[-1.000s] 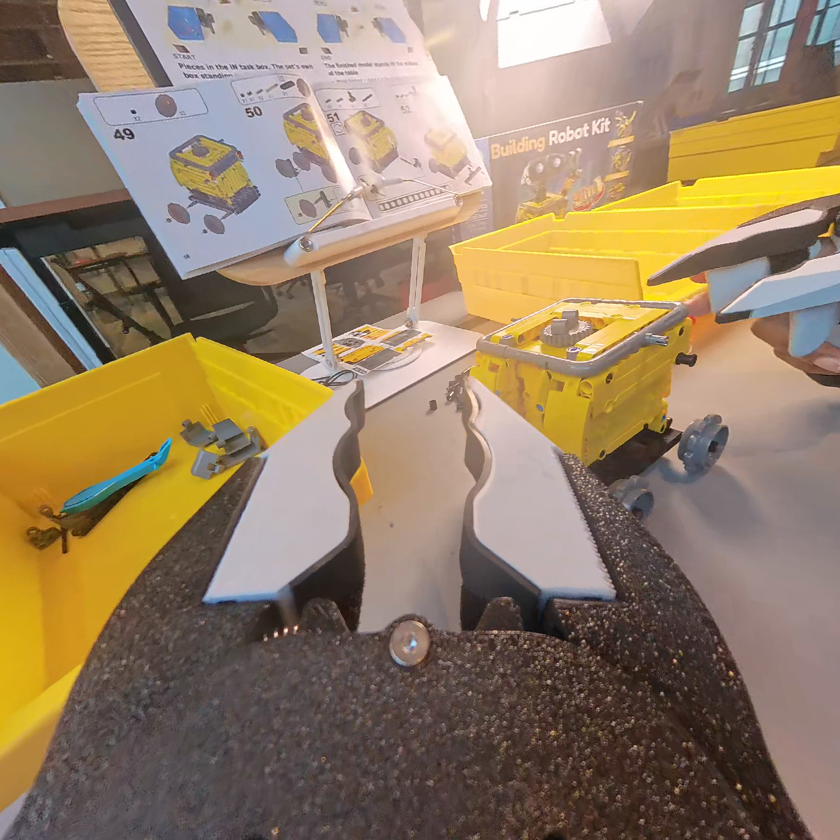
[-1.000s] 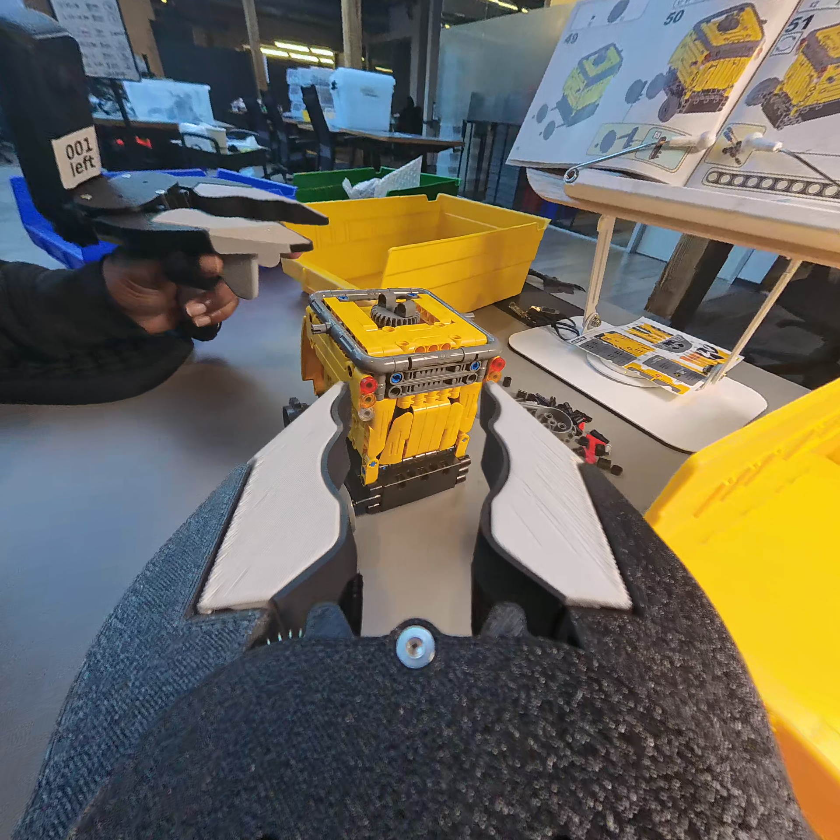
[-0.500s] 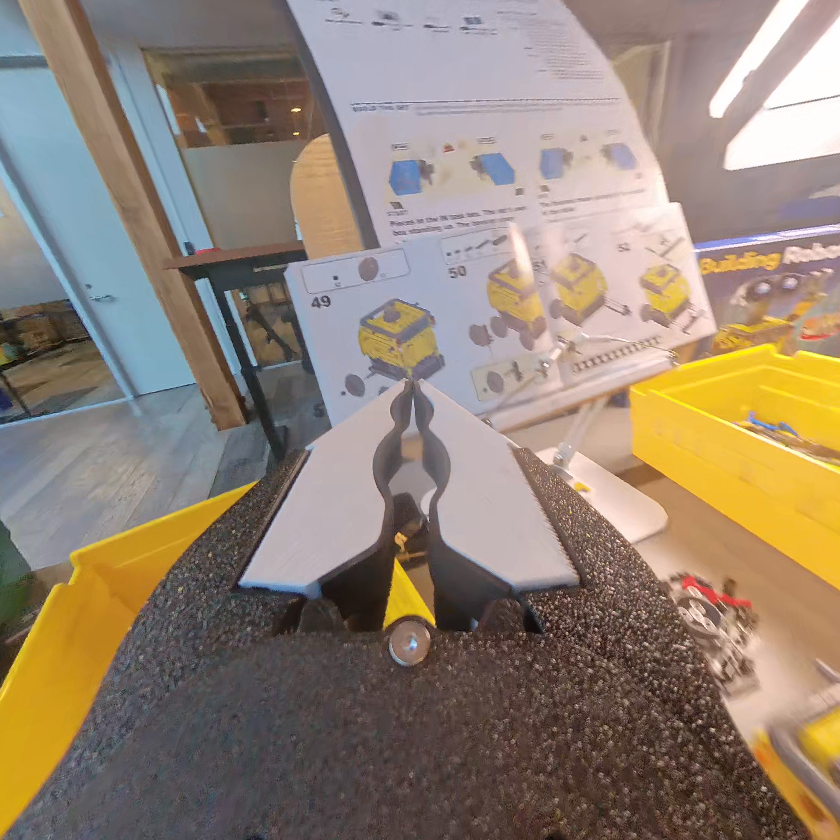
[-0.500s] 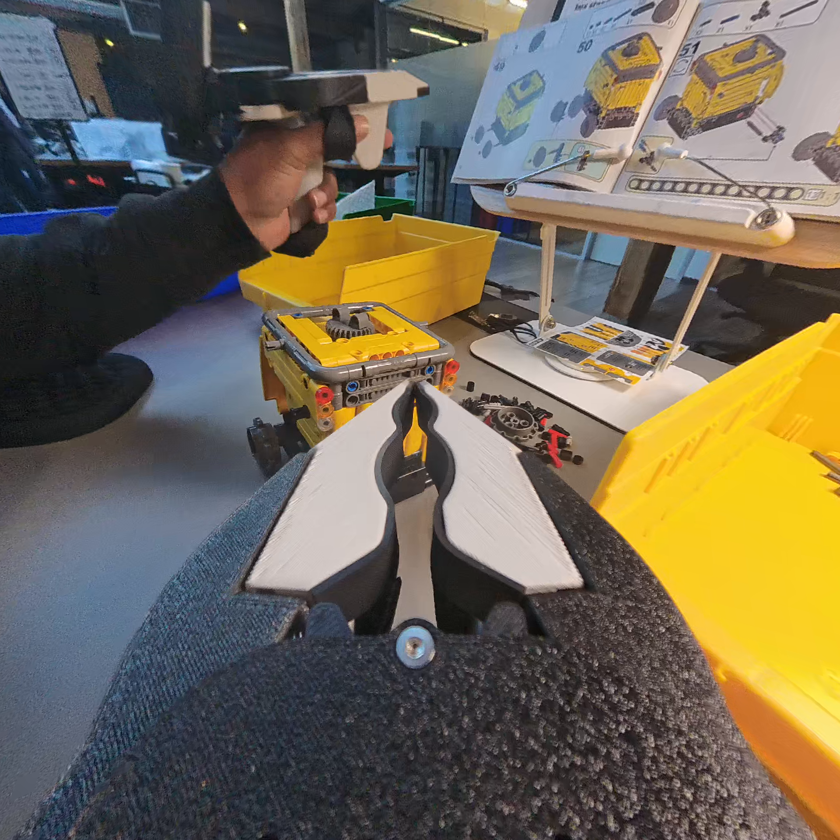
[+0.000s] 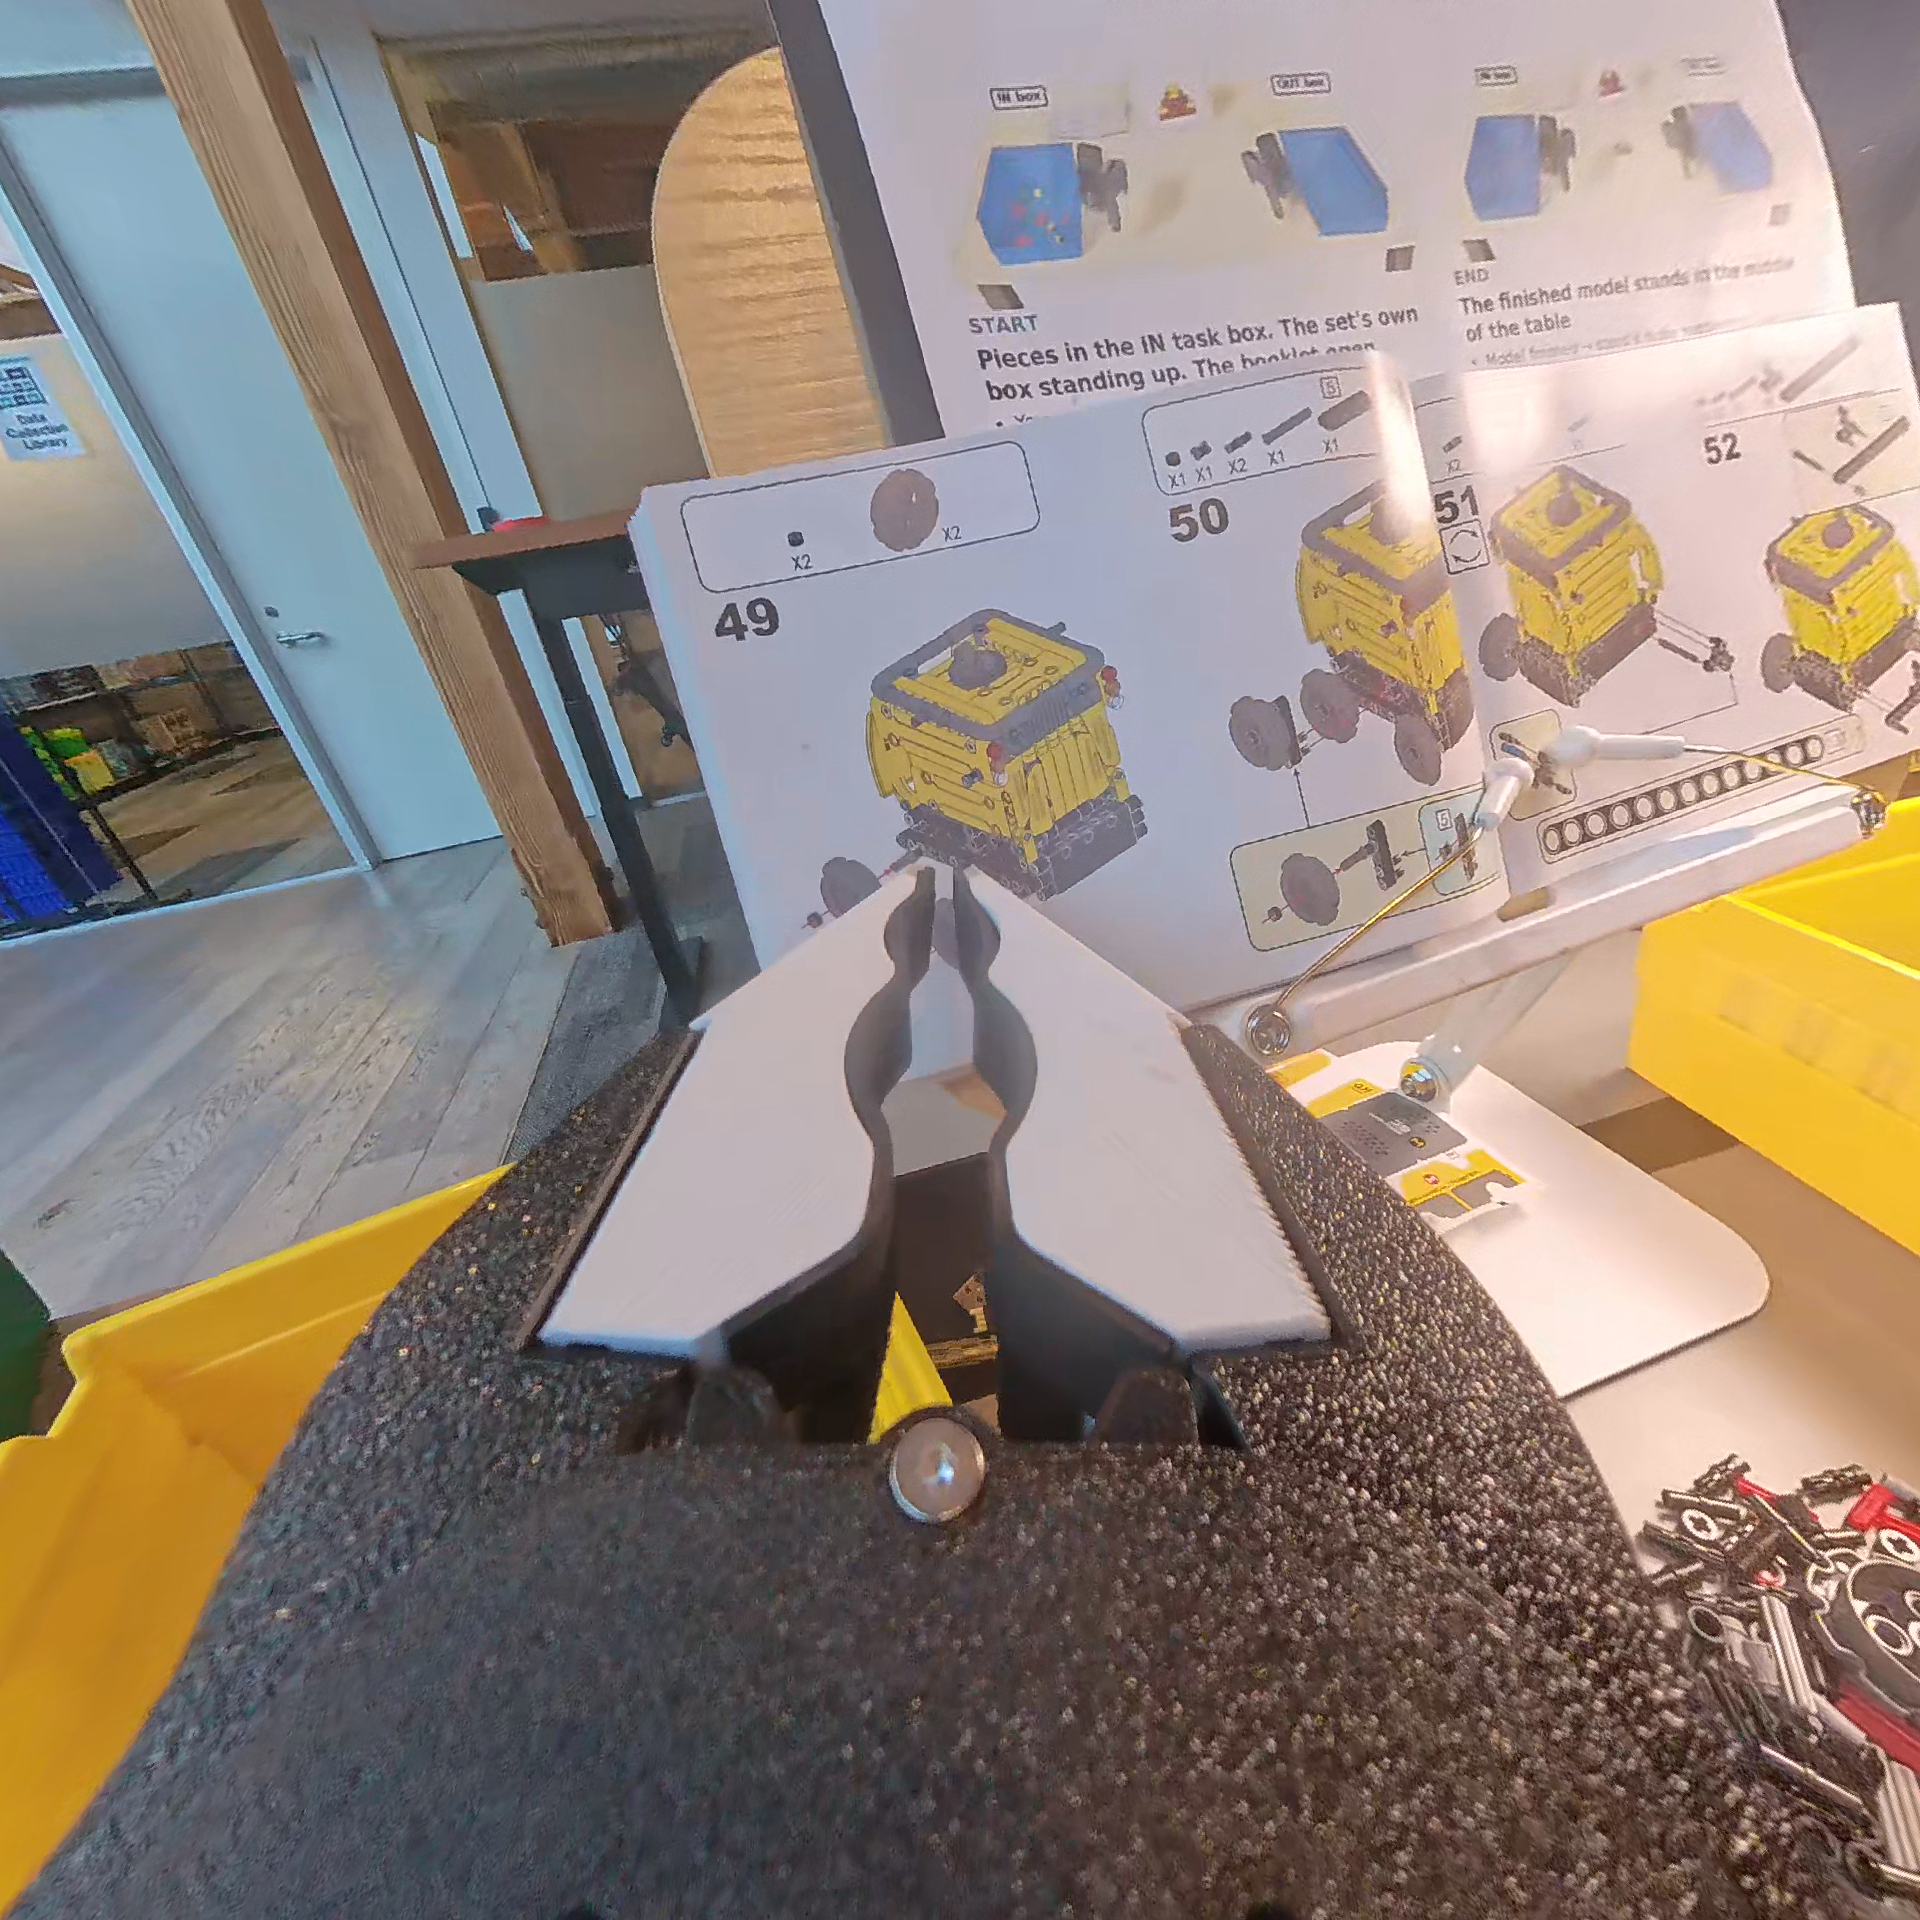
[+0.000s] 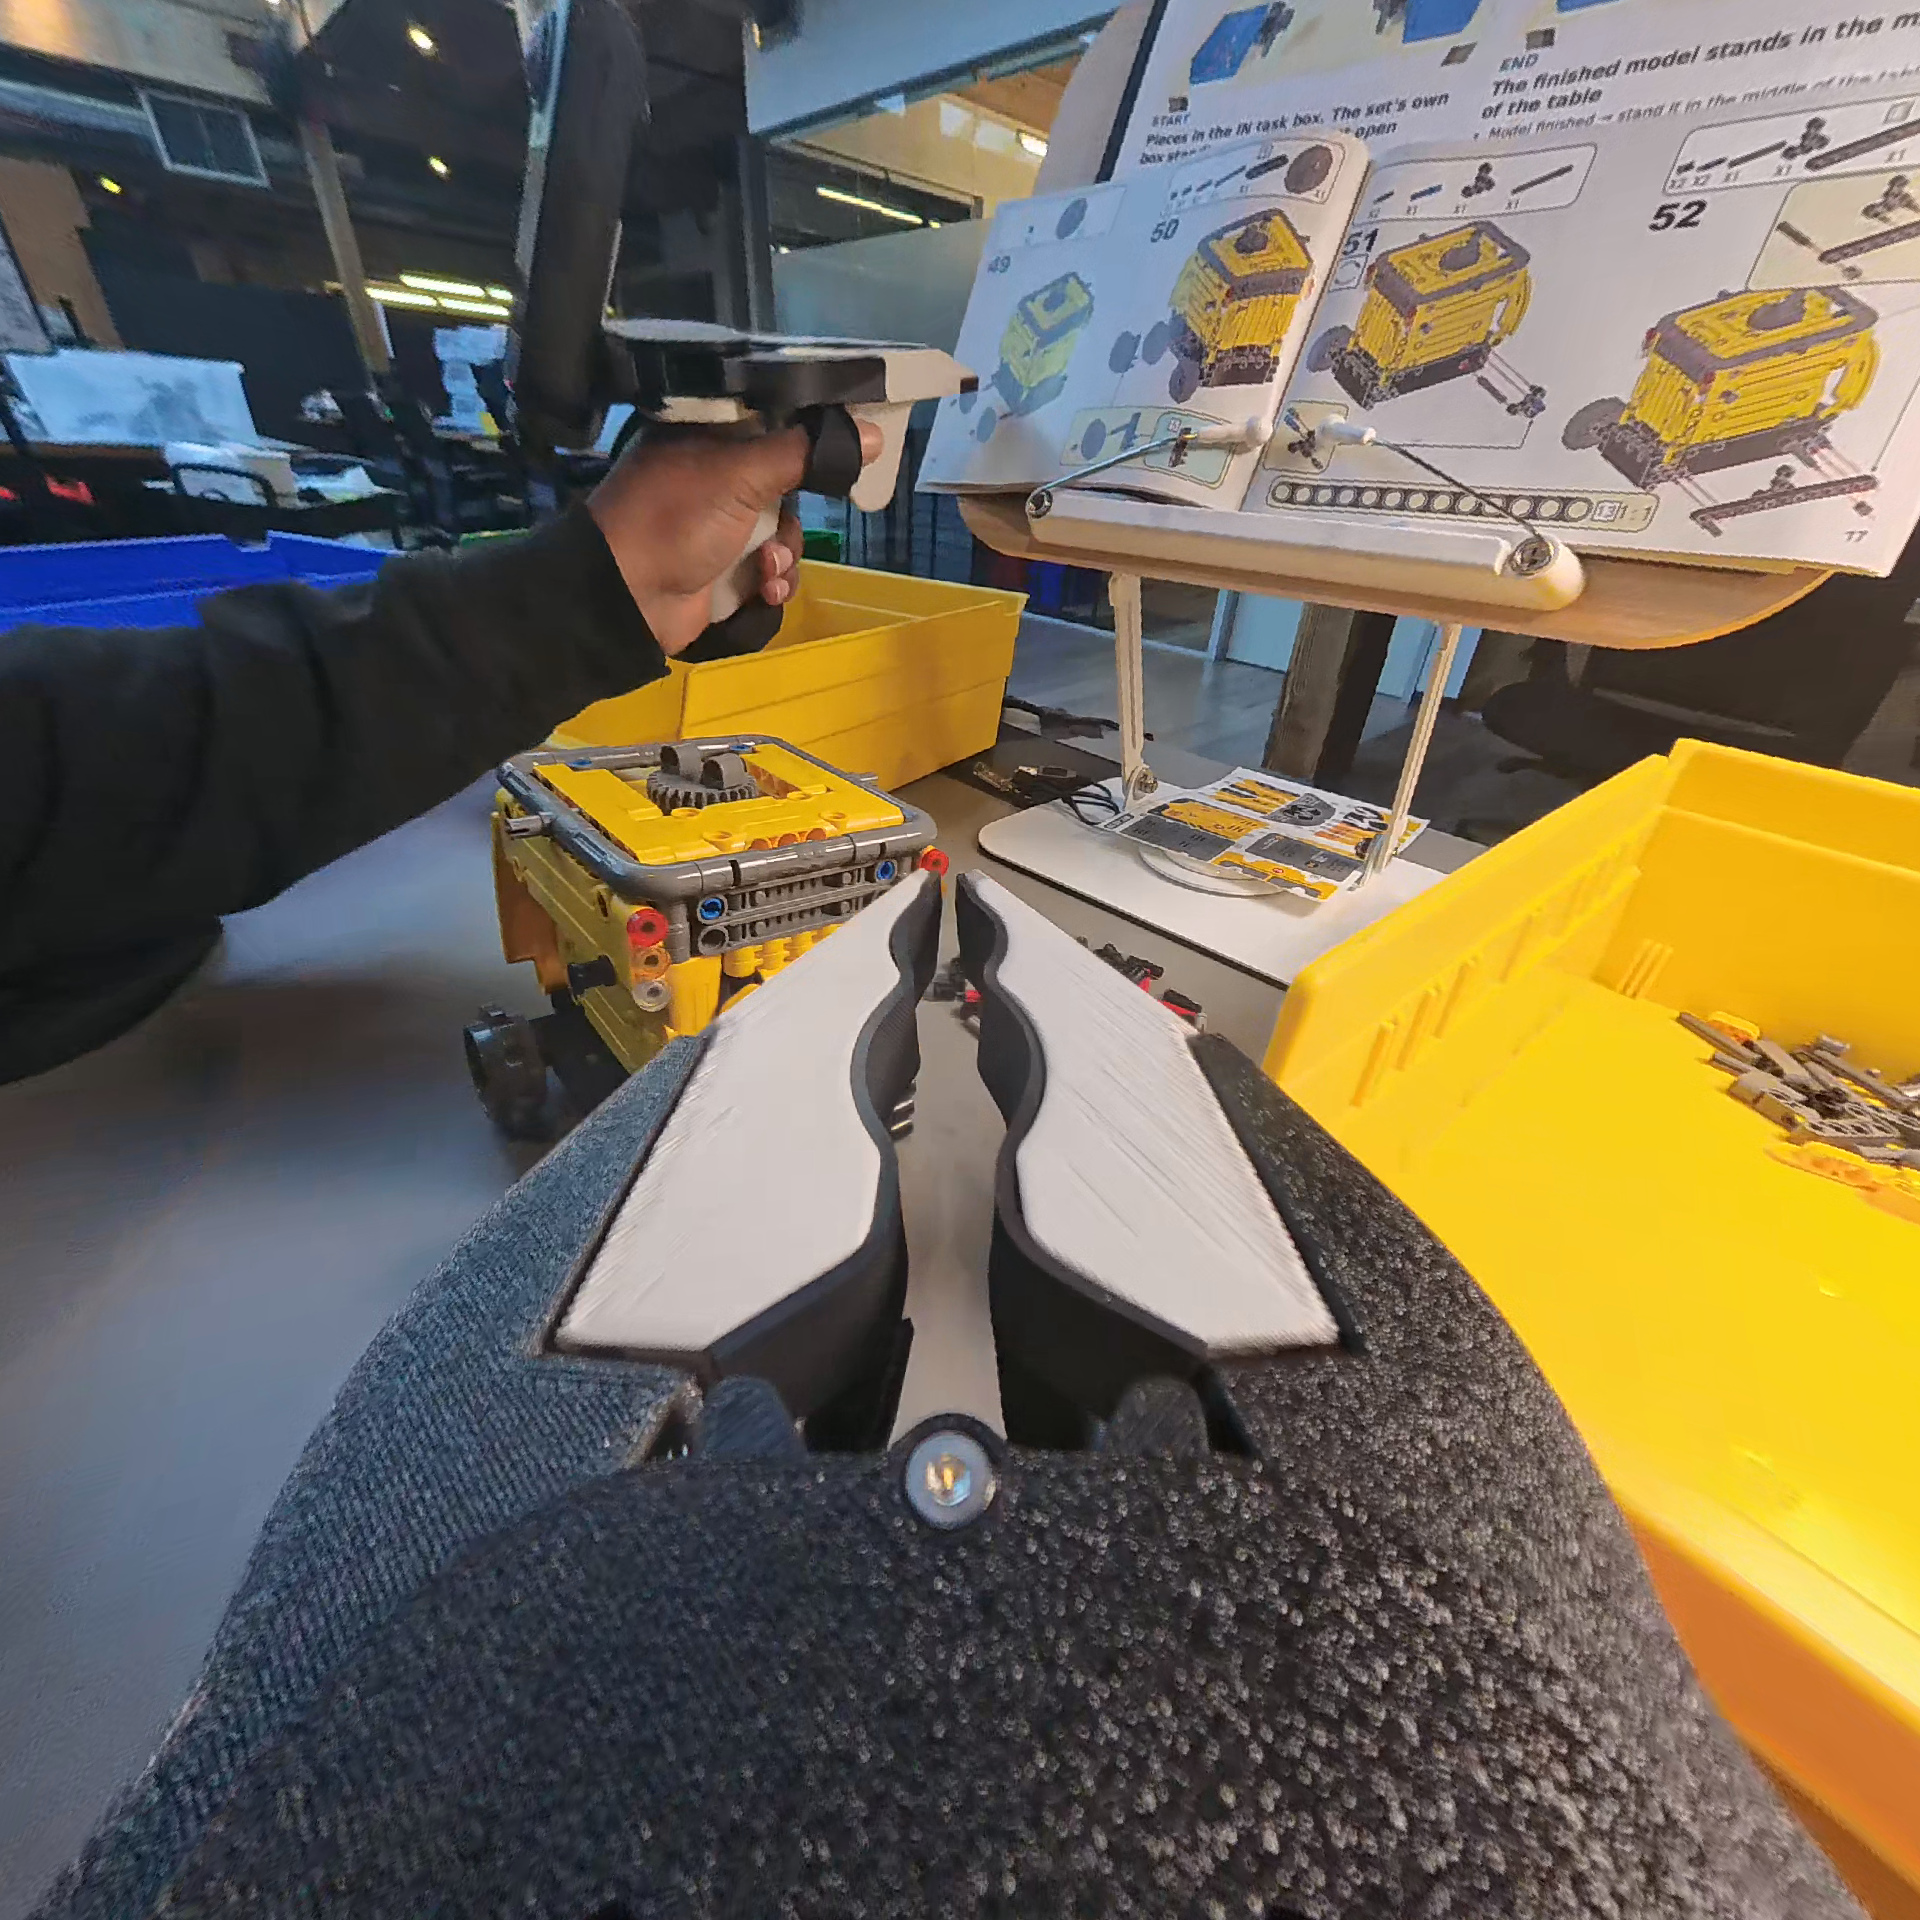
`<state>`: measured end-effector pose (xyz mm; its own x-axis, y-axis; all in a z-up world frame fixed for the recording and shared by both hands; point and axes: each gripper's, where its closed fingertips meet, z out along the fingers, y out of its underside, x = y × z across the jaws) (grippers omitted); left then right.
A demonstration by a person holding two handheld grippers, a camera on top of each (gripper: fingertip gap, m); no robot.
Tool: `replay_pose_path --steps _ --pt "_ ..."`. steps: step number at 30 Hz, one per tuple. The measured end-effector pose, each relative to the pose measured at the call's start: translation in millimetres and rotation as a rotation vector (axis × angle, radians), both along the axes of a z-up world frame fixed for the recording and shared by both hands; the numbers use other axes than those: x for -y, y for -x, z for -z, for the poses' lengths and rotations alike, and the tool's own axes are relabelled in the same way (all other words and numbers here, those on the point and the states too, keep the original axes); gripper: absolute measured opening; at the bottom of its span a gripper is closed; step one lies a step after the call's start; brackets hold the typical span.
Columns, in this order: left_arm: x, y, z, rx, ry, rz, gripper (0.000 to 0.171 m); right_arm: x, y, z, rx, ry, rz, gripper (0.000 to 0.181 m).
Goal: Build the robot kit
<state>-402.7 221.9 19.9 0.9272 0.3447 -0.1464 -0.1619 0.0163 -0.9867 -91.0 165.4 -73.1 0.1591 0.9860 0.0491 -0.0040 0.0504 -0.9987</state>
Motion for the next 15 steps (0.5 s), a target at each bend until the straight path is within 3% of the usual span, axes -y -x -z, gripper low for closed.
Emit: replay_pose_path --steps 15 --pt "5.2 -8.4 1.4 0.006 0.006 0.020 0.000 8.0 1.1 -3.0 0.012 -0.019 -0.026 0.005"
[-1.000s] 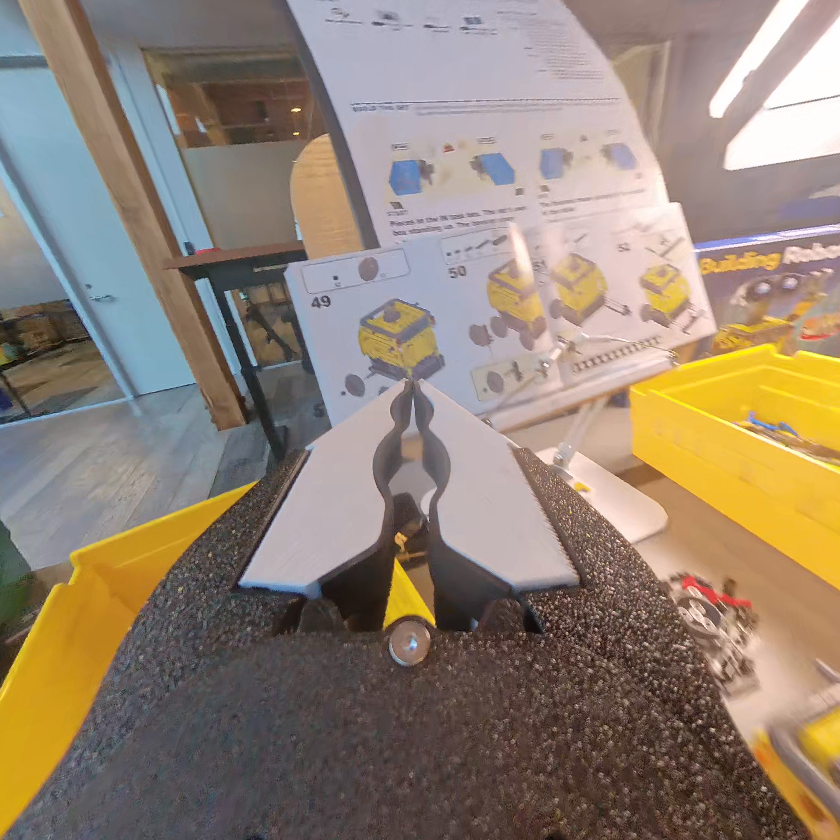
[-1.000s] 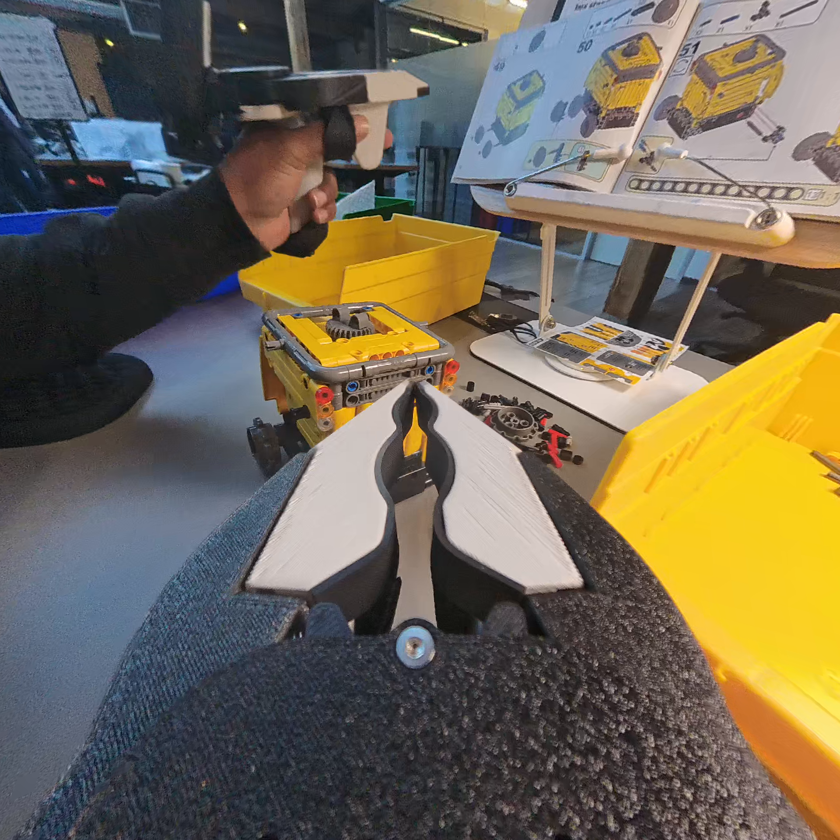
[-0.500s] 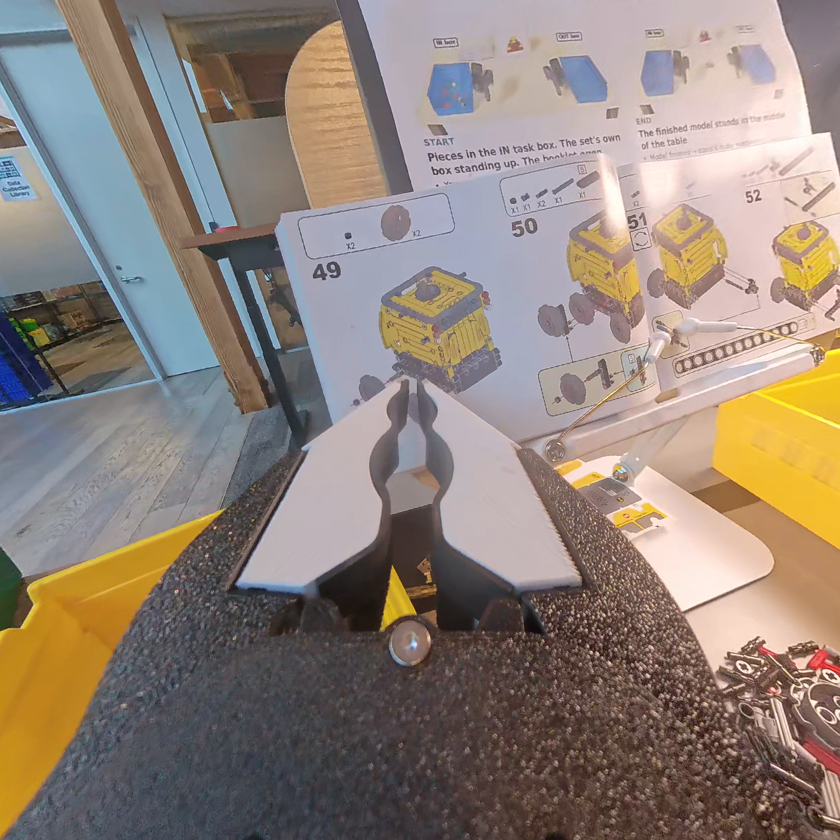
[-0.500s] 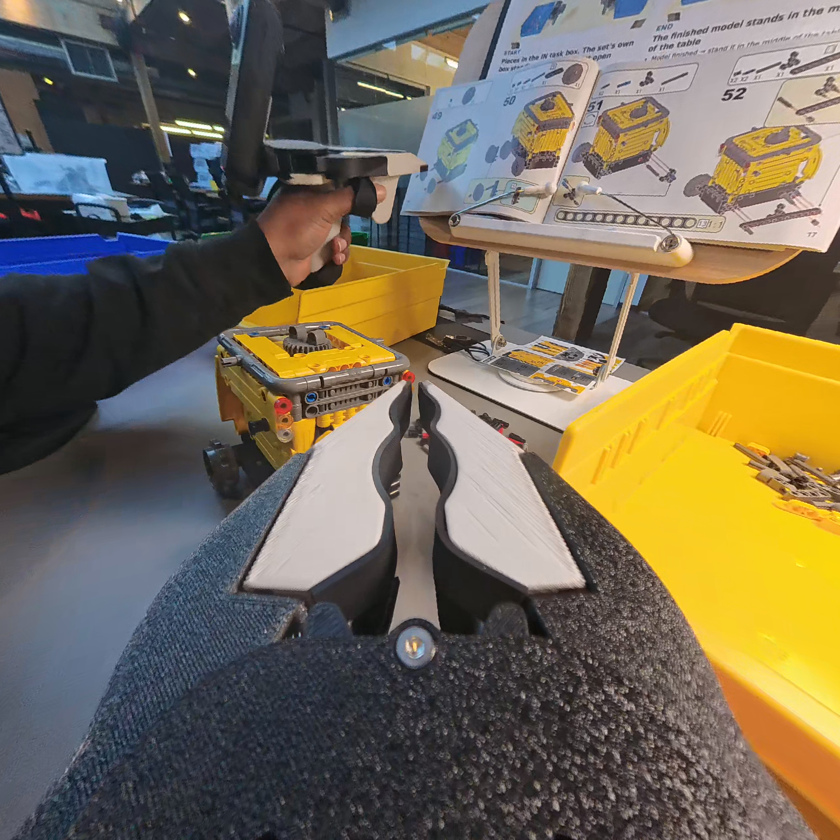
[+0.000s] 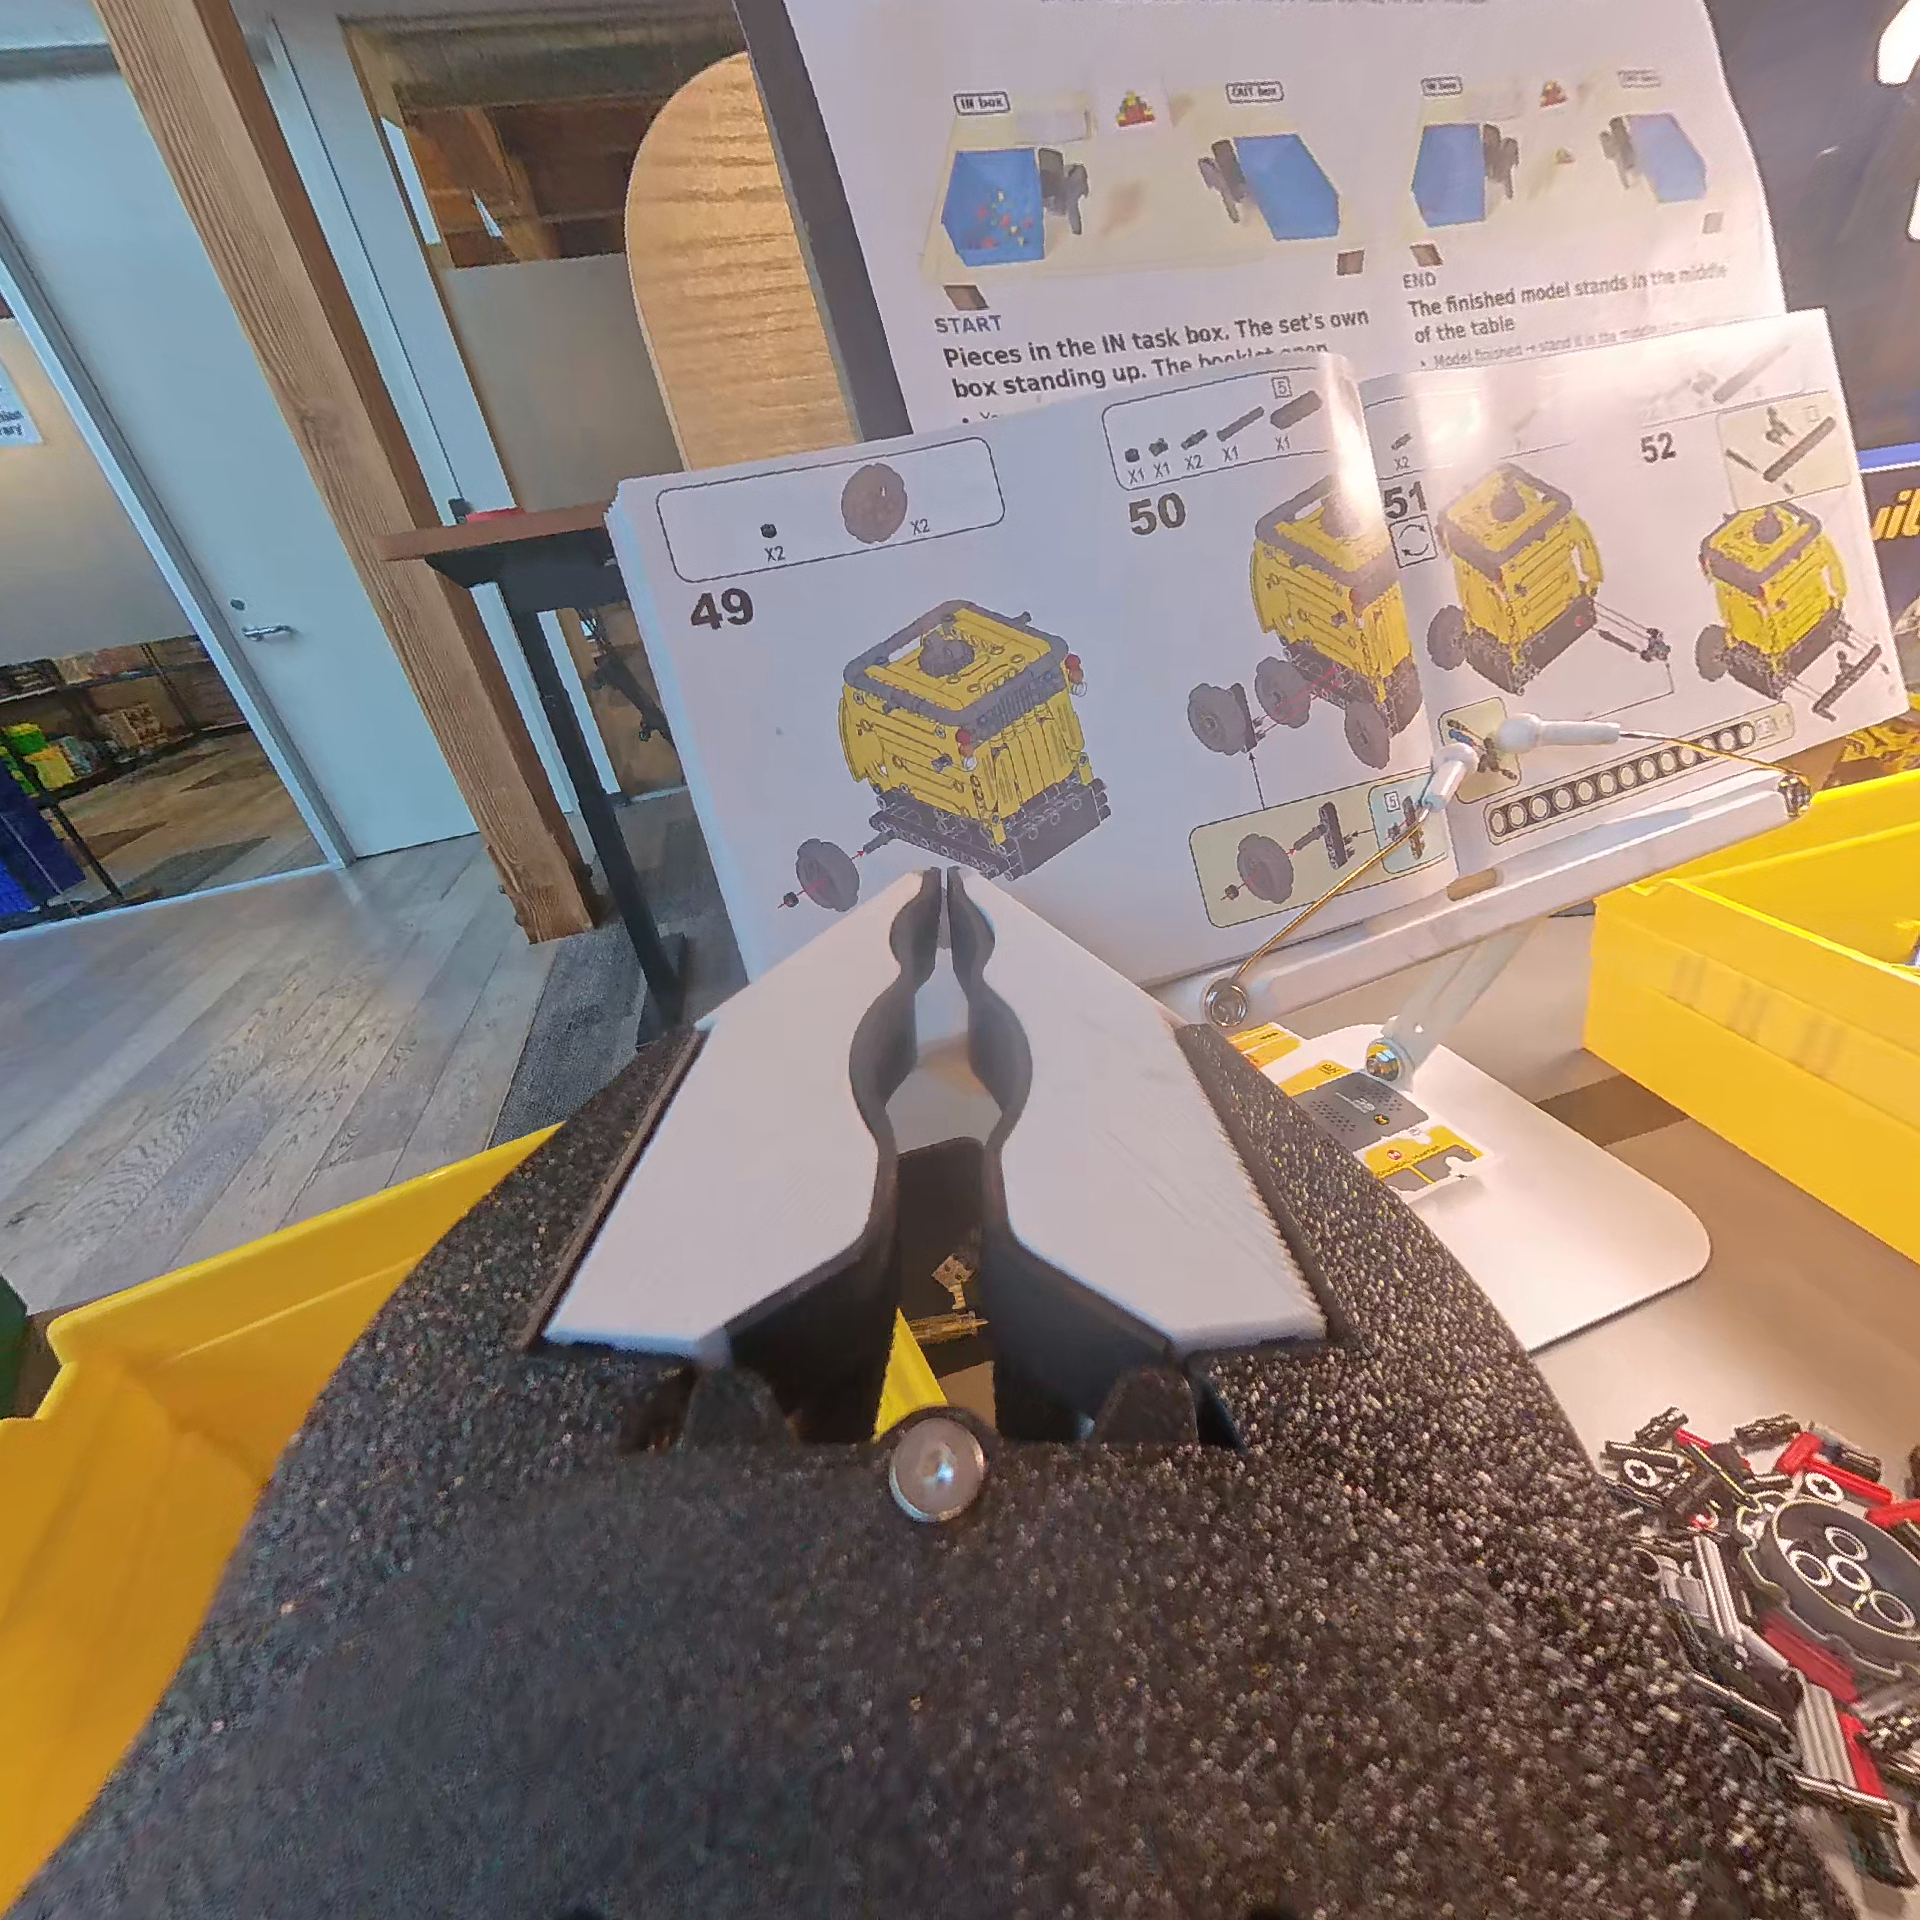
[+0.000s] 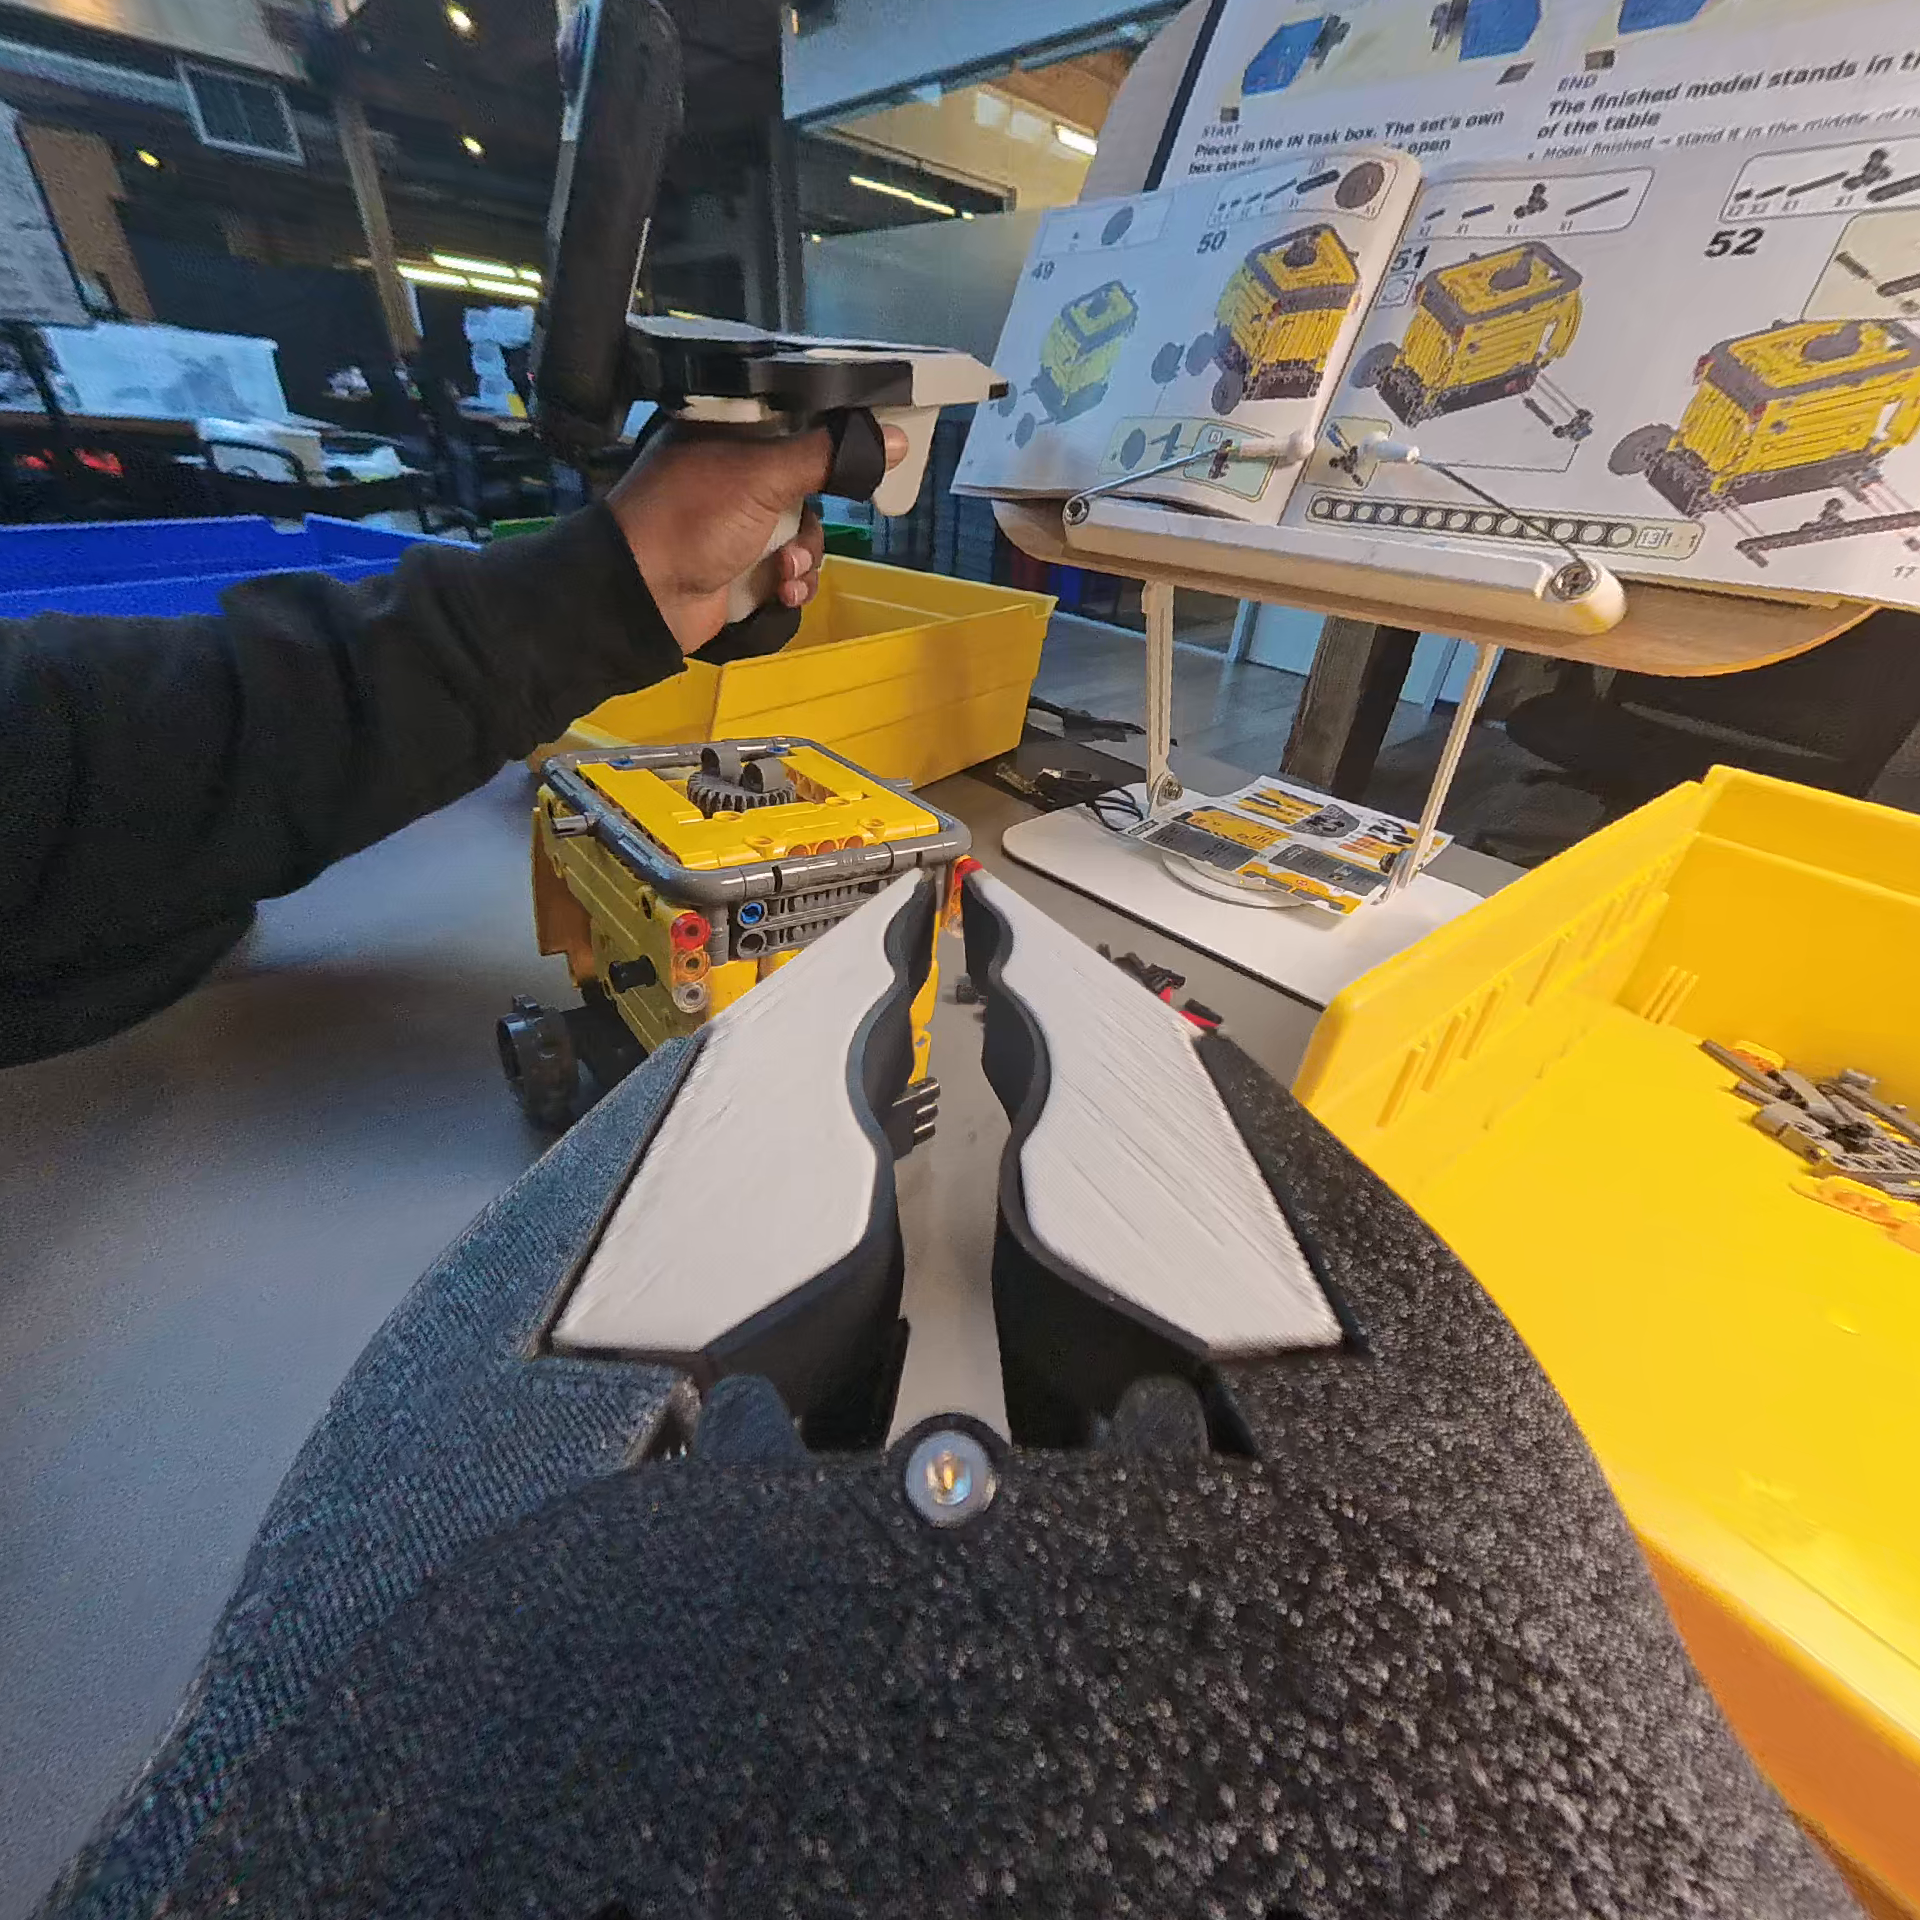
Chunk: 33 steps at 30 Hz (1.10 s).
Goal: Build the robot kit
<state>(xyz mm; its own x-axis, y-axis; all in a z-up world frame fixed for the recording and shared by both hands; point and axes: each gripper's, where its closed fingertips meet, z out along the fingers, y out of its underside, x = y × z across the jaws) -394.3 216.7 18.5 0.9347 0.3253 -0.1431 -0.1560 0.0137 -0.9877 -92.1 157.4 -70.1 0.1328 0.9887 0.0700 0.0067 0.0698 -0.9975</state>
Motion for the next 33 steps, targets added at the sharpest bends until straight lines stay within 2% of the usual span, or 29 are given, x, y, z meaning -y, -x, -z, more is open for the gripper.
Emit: replay_pose_path --steps 9,27,33 --pt "1.5 -3.2 -1.5 0.000 -0.010 0.014 0.000 2.9 3.8 8.6 0.031 -0.021 -0.009 0.006" --pt "0.3 -20.1 -0.9 -0.020 0.003 0.060 0.000 2.0 3.6 7.1 0.019 -0.042 0.017 0.000" --pt "-0.1 -26.5 2.5 -0.022 0.016 0.076 0.000 10.2 1.8 -1.1 -0.029 -0.147 0.002 0.000"
